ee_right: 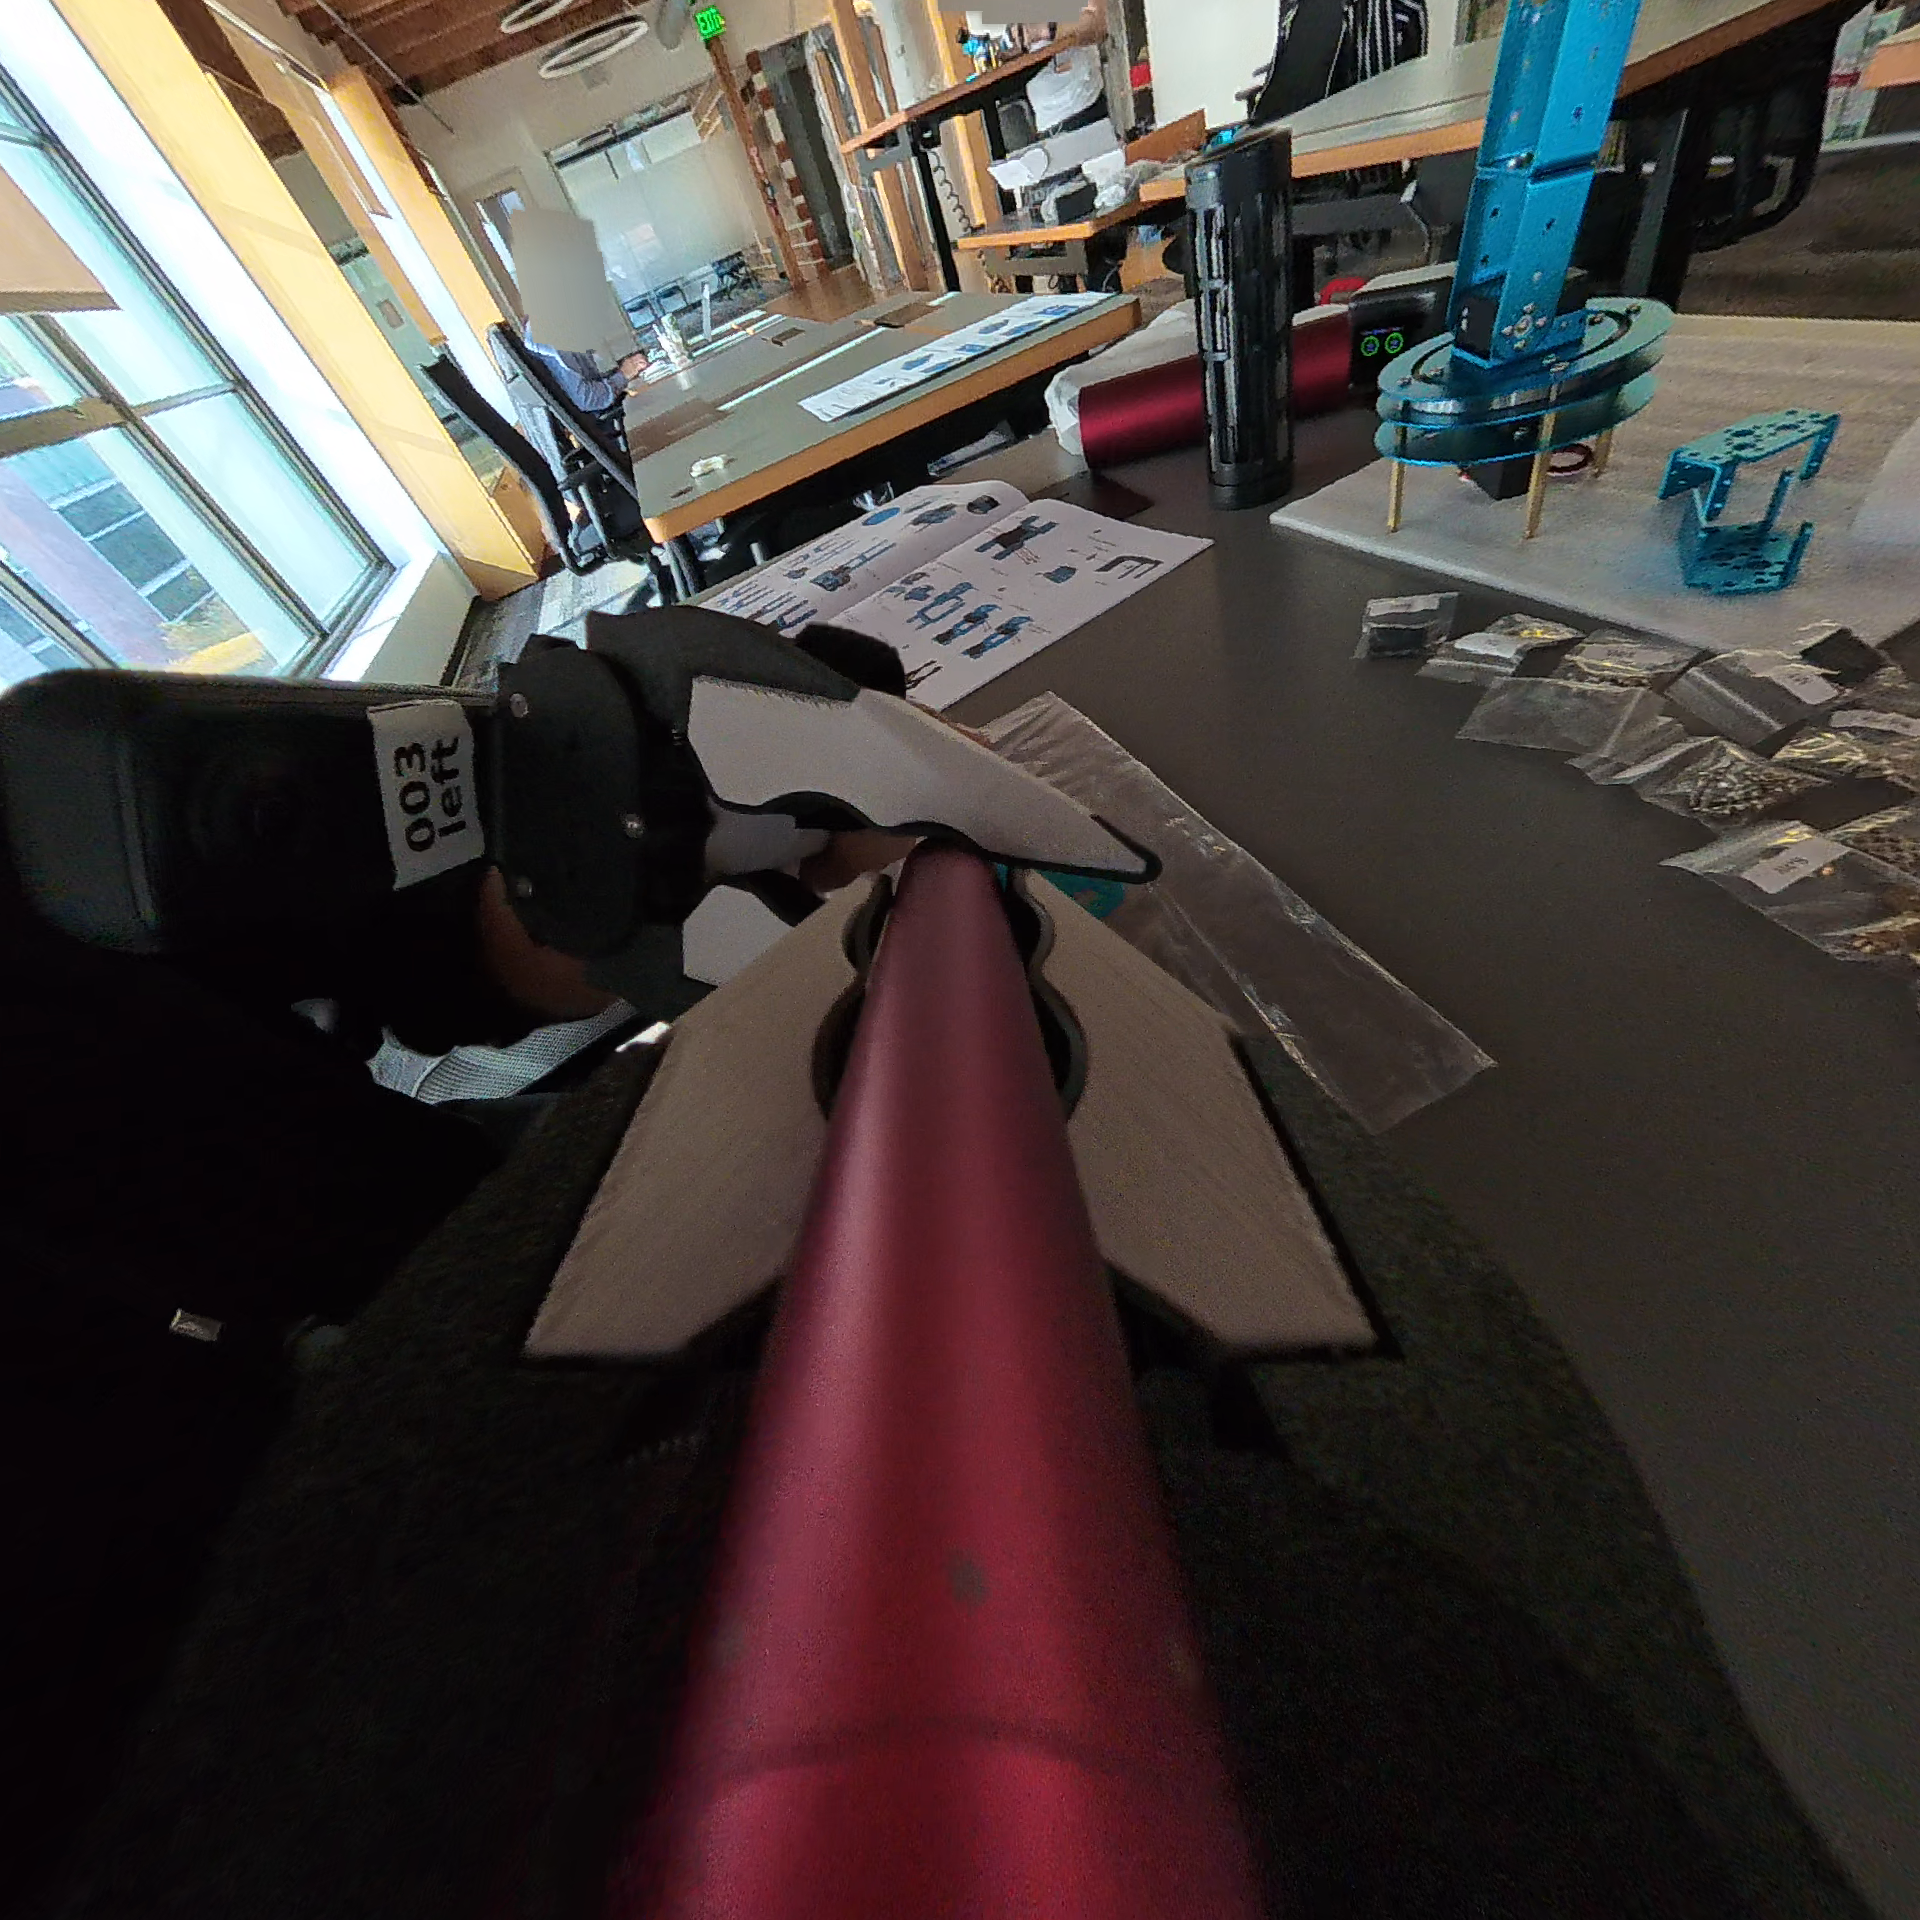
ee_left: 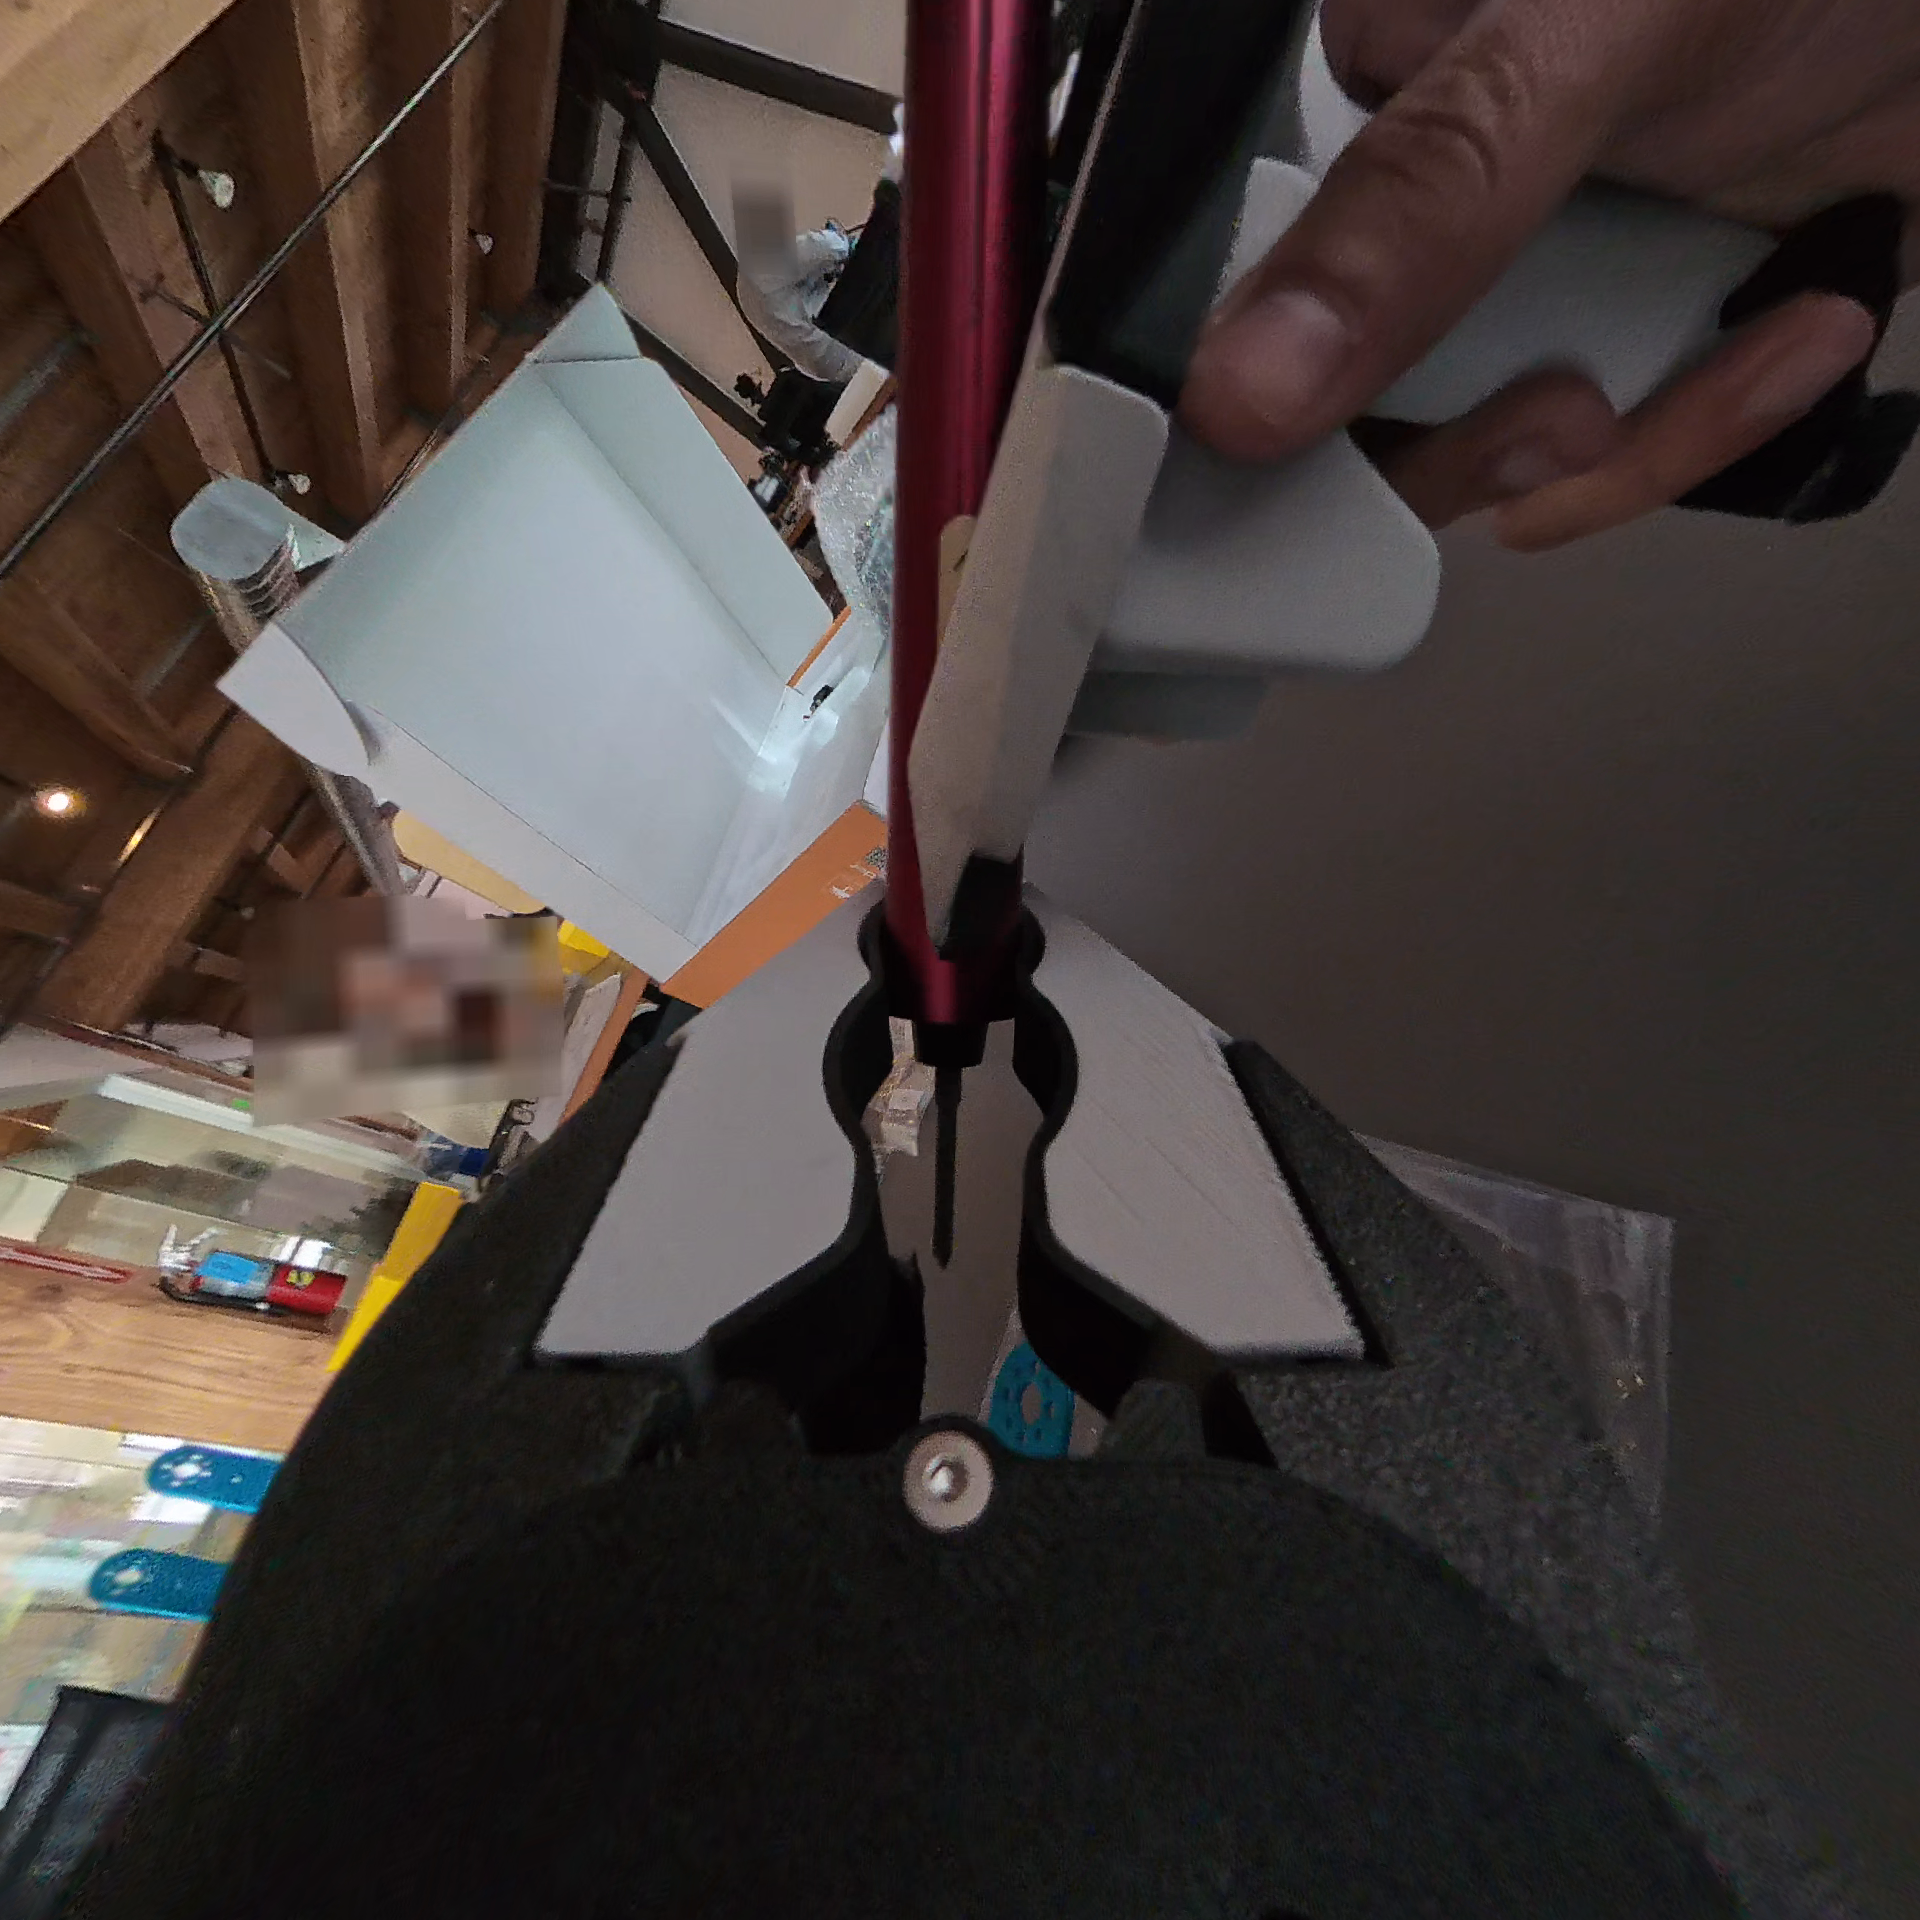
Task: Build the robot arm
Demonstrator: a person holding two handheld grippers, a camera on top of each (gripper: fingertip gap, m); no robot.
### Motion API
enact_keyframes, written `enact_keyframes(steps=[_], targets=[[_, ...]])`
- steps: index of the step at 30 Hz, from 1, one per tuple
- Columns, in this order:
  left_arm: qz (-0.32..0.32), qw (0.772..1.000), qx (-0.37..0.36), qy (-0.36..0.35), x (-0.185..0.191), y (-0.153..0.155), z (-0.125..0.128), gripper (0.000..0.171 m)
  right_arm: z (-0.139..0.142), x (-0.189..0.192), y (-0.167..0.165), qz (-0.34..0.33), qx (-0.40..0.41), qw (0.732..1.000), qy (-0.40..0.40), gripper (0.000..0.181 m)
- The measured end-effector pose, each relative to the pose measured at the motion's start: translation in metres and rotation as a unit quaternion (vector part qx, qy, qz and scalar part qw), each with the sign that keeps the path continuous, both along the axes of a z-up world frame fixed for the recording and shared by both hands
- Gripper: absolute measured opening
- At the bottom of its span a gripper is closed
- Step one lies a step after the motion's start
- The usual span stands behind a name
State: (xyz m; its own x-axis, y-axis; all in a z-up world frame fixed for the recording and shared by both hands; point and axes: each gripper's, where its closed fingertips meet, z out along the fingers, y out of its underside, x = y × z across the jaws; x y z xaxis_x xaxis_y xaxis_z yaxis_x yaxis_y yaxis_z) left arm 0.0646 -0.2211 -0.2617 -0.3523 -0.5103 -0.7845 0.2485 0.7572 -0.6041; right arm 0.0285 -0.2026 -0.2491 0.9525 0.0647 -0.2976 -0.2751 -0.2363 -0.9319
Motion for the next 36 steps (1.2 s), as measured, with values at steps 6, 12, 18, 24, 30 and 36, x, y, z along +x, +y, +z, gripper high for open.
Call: enact_keyframes(steps=[6, 12, 18, 24, 30, 36], targets=[[-0.005, 1.0, -0.01, -0.013, -0.004, -0.002, -0.002, 0.02, -0.002, 0.0, -0.005, -0.001, 0.017, 1.0, 0.006, 0.022], [-0.01, 0.999, 0.016, -0.047, -0.011, -0.004, -0.003, 0.02, -0.006, -0.004, -0.007, -0.005, 0.018, 1.0, -0.012, 0.023], [-0.004, 0.998, 0.036, -0.05, -0.005, -0.001, -0.003, 0.021, -0.007, 0.002, -0.005, -0.03, 0.031, 0.998, -0.036, 0.022], [0.036, 0.999, 0.019, -0.028, -0.005, 0.02, -0.004, 0.028, -0.001, 0.015, -0.016, -0.072, 0.046, 0.994, -0.071, 0.025], [0.072, 0.991, -0.113, 0.021, -0.045, 0.09, 0.007, 0.03, -0.009, 0.032, -0.036, -0.137, 0.04, 0.985, -0.095, 0.022], [0.011, 0.961, -0.245, 0.125, -0.087, 0.095, 0.003, 0.03, -0.017, 0.004, -0.028, -0.108, 0.025, 0.989, -0.094, 0.023]])
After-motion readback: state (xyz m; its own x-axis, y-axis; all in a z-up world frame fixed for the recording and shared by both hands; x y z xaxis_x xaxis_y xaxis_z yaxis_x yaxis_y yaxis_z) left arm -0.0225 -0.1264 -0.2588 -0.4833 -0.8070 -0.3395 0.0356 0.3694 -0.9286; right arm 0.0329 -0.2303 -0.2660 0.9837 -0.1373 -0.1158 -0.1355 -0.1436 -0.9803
